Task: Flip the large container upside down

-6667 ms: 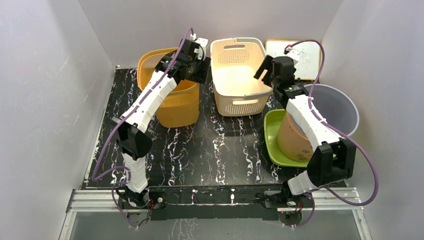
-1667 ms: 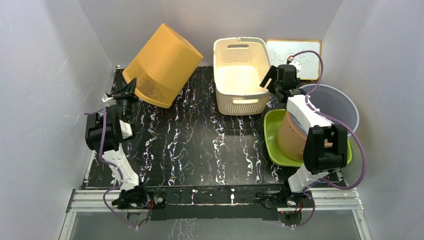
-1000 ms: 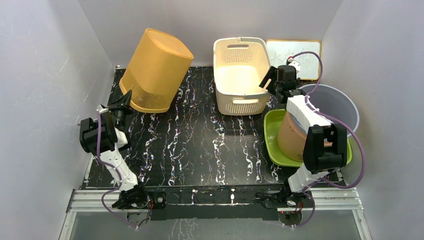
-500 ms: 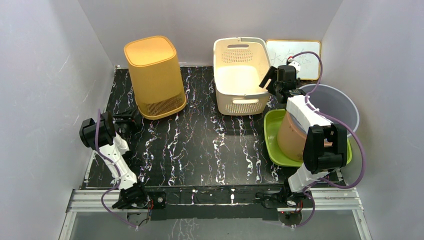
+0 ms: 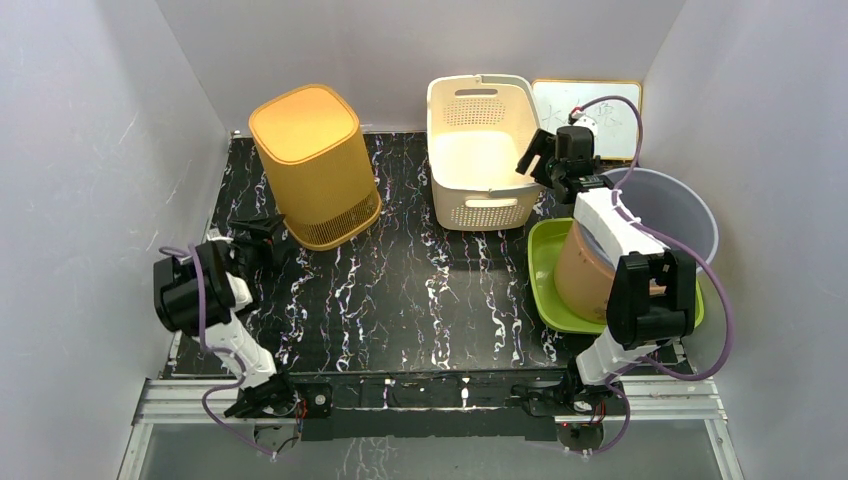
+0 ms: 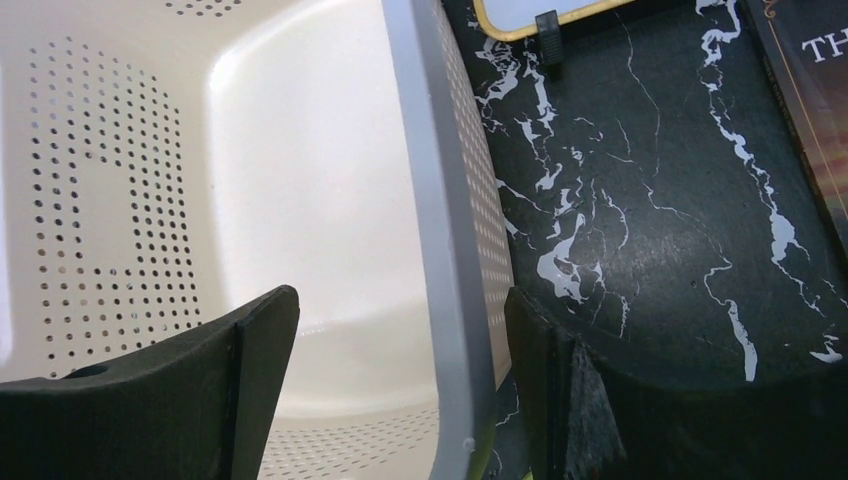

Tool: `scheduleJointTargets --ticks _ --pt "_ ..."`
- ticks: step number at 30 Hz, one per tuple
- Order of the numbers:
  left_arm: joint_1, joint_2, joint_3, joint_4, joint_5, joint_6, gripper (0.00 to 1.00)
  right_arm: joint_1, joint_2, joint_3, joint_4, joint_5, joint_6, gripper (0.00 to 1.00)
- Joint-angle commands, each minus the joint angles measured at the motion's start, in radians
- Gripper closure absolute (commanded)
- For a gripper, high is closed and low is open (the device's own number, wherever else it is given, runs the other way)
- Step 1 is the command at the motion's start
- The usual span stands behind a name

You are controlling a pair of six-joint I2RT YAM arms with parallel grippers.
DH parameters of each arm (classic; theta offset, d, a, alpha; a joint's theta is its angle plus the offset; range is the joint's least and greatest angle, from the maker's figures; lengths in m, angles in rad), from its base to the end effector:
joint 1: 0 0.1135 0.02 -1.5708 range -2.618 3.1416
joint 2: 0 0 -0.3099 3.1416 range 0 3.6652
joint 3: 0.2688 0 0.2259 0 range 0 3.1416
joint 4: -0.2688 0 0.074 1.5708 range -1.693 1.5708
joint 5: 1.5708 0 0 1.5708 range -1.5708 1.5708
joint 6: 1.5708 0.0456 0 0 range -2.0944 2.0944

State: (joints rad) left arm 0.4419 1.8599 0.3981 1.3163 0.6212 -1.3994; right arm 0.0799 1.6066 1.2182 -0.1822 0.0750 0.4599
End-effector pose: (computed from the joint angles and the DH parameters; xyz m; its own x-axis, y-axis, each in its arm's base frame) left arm 0.2840 0.1050 0.1845 -0.1926 -0.9775 -0.0856 -0.0997 0.1063 -0.9893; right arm 0.3551 0.0250 0.3317 -0.4899 0.4048 -0.7721 0.2240 0.9144 0.3373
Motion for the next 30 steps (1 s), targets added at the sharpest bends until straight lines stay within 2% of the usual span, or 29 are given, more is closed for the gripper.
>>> scheduleJointTargets --ticks 1,4,6,12,17,24,30 --pt "0.012 -0.249 0.086 -0.622 -0.061 0.352 0.16 0.017 -0.054 0.078 0.005 -0.046 -0.046 0.26" --pt "0.012 -0.402 0.191 -1.001 -0.211 0.489 0.13 0.05 -0.04 0.123 -0.02 -0.064 -0.075 0.26" --pt "0.012 -0.47 0.27 -1.176 -0.268 0.553 0.12 0.085 -0.027 0.162 -0.038 -0.067 -0.096 0.26" --pt "0.014 -0.579 0.495 -1.479 -0.337 0.723 0.13 0.259 0.048 0.323 -0.118 -0.091 -0.161 0.27" --pt "0.013 -0.629 0.612 -1.587 -0.312 0.827 0.13 0.396 0.08 0.396 -0.142 -0.049 -0.194 0.27" --pt "0.014 -0.65 0.698 -1.648 -0.258 0.9 0.13 0.403 -0.003 0.286 -0.133 0.177 -0.165 0.25" --pt "0.013 -0.688 0.765 -1.59 -0.148 0.862 0.13 0.403 -0.068 0.265 -0.118 0.137 -0.177 0.25"
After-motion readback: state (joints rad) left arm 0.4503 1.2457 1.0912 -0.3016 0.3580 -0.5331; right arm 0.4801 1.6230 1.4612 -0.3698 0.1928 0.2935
